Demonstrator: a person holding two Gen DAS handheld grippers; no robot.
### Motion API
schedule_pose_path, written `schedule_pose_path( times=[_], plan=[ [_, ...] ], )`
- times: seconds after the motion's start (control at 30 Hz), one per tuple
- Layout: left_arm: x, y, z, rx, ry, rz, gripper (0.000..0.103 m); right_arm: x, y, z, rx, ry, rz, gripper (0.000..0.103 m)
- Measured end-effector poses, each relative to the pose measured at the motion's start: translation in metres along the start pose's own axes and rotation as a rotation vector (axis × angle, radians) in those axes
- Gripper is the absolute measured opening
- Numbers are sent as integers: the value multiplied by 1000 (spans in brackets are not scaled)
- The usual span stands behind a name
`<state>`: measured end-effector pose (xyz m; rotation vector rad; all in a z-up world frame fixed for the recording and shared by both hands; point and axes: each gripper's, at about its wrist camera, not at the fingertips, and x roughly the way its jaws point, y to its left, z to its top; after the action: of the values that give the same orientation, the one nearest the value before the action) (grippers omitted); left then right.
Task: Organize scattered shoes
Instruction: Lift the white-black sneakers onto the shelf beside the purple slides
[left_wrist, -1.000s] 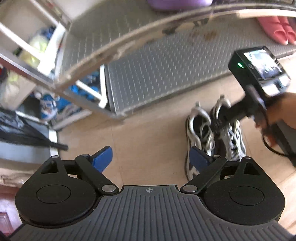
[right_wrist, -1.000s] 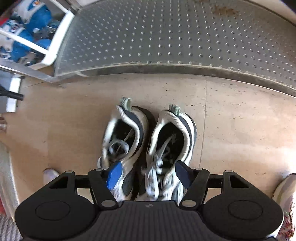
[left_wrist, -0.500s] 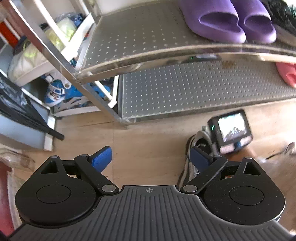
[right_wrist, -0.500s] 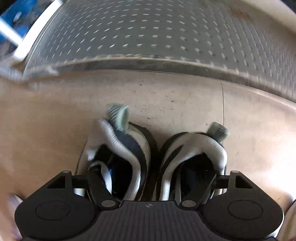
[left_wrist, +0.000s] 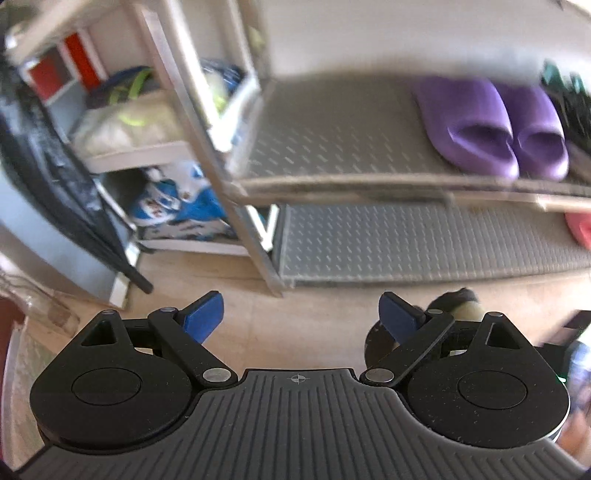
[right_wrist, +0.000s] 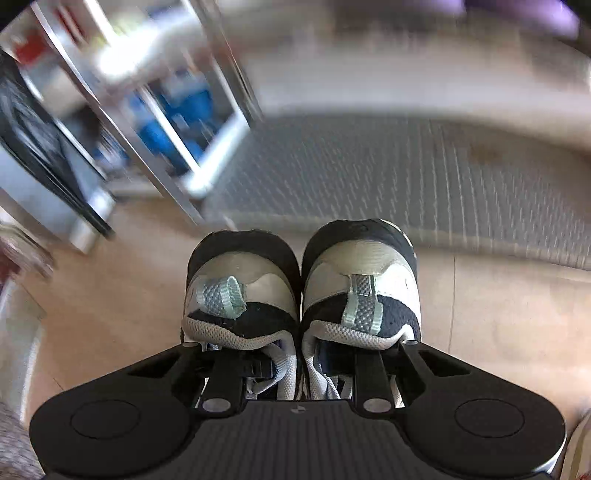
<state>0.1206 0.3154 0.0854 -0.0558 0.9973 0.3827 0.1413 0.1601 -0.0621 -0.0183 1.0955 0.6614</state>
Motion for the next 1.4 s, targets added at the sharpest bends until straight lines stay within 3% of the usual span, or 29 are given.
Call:
schedule_pose_path(
  times=[0.23,0.33,0.4,0.53,0.57,0.63,0.67,0.7,0.73,0.8,0.97,1.07,1.17,1.4],
  plan=[
    [-29,48,3,-144,-139,36,95,-103,58,86,-85,-306,90,22],
    [-33,62,3,-193,-157,45,95,-117,81,129,-126,-400,76,22],
    [-30,66,3,-205,-145,30,95,-113,91,157,-153,-451,47,22],
    [-26,64,6,-183,-131,27,94,-61,104,199,-198,-548,-41,22],
    [-26,63,6,-179,-129,23,94,-48,106,203,-215,-570,-53,25],
    [-24,60,9,-171,-123,14,94,-19,111,211,-268,-611,-86,43],
    [-23,58,9,-165,-121,15,94,-11,110,214,-274,-609,-115,60],
    [-22,56,10,-159,-120,18,94,8,109,223,-284,-602,-182,71],
    [-22,55,10,-155,-119,19,94,19,106,229,-286,-600,-220,71],
    [-21,52,10,-141,-113,21,94,20,98,234,-265,-615,-204,78],
    [-21,43,10,-123,-106,5,94,-25,67,219,-215,-630,-119,84],
    [-26,35,9,-116,-120,-18,94,-39,53,204,-191,-574,-82,84],
    [-27,31,10,-121,-124,-11,95,-47,25,192,-139,-453,-22,84],
    [-22,31,11,-132,-112,5,94,-35,22,200,-127,-381,47,89]
  ],
)
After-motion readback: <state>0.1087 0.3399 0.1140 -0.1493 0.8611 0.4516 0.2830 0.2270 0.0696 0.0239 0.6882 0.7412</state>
